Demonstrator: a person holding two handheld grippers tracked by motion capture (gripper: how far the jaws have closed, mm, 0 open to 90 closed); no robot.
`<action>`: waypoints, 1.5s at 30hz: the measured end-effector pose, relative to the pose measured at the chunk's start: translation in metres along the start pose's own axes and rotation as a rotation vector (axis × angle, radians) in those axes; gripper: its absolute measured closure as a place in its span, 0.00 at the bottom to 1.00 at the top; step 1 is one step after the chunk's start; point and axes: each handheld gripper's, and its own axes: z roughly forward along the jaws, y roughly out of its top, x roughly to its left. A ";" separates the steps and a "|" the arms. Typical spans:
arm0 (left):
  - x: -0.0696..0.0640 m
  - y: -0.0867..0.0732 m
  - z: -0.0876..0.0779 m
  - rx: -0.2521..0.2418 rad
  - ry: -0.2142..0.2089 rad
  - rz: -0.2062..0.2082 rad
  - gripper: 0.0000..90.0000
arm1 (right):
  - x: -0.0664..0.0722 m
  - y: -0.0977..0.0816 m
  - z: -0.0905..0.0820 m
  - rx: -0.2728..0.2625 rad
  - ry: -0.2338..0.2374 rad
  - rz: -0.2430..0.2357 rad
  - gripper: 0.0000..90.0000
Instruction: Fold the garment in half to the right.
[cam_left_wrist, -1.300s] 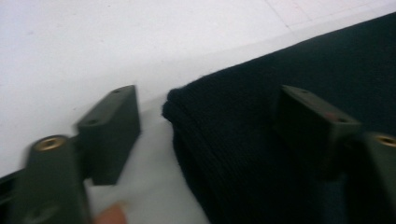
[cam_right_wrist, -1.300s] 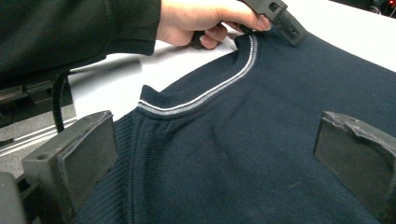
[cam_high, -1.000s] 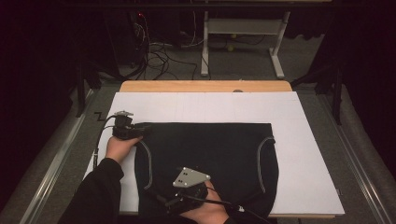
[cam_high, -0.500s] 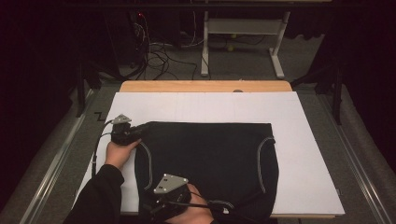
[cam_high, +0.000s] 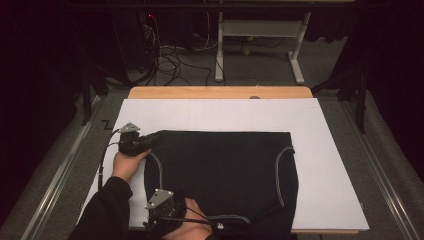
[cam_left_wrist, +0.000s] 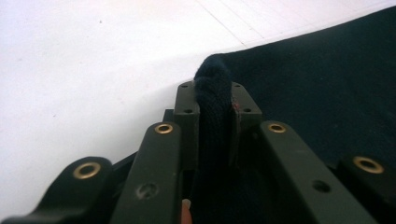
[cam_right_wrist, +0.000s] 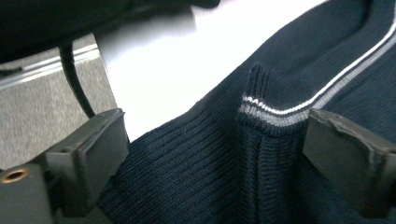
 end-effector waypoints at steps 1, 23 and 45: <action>0.000 0.000 0.000 0.001 0.001 0.002 0.82 | 0.001 0.001 0.002 0.010 -0.007 0.000 0.07; 0.000 0.000 0.000 0.005 0.005 -0.001 0.81 | -0.007 -0.007 -0.006 0.007 -0.049 0.017 0.57; 0.001 0.000 0.000 0.005 0.002 -0.021 0.81 | -0.010 -0.009 -0.024 -0.077 -0.083 -0.003 0.84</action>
